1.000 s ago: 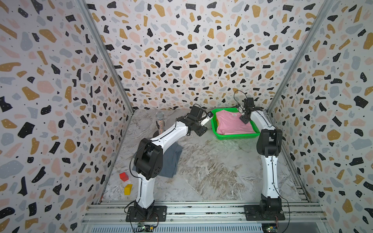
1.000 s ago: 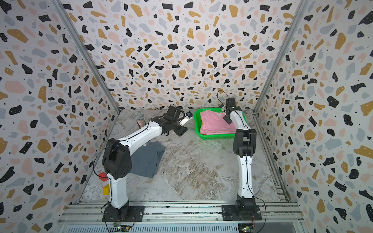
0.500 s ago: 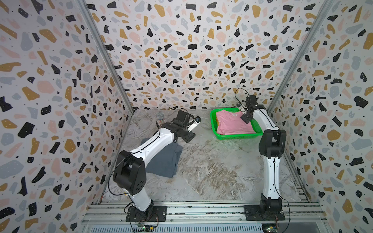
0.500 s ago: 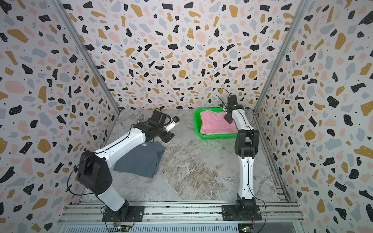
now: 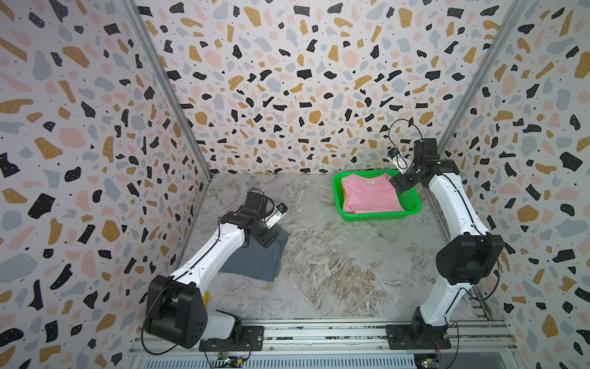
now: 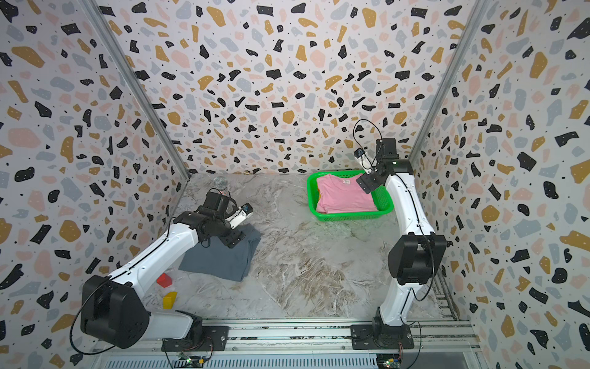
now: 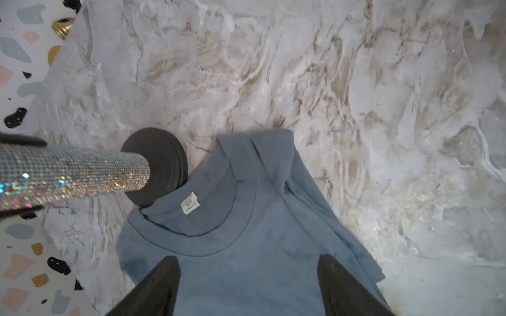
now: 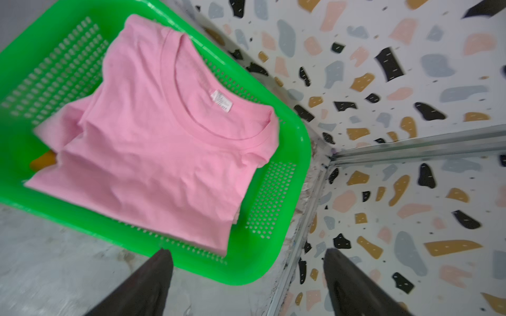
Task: Put the folded t-shirts into the basket
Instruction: Move the bin to the center of the board.
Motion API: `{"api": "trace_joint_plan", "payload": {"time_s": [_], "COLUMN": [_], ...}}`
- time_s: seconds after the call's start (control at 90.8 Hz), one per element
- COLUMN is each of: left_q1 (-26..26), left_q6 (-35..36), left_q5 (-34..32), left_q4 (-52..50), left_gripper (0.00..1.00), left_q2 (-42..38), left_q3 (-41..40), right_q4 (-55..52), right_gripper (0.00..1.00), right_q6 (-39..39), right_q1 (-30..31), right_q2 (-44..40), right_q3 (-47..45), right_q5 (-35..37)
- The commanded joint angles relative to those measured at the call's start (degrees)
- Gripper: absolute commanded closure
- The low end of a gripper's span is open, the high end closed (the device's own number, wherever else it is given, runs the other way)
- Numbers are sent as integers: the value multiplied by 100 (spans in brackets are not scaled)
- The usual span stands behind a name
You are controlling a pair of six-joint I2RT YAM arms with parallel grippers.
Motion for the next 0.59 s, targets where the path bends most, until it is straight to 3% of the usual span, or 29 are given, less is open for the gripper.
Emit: {"api": "trace_joint_plan", "payload": {"time_s": [0.0,0.22,0.584], "left_q1": [194,427,436], "left_q6": [81,-141,-284], "left_q5": [266,432,294], "left_q4": [-118,60,277], "left_gripper": [17,11,10], "left_q2": [-311,-595,-696], "left_q3": [-291,-840,-1073], "right_q4": [-578,-618,-119], "right_gripper": [7,7,9], "right_q6": [-200,-234,12], "right_q1": [46,599,1754], "right_q2": [-371,-509,508], "right_q3": [-575,-1156,-973], "right_q5": [-818,-1455,-1210]}}
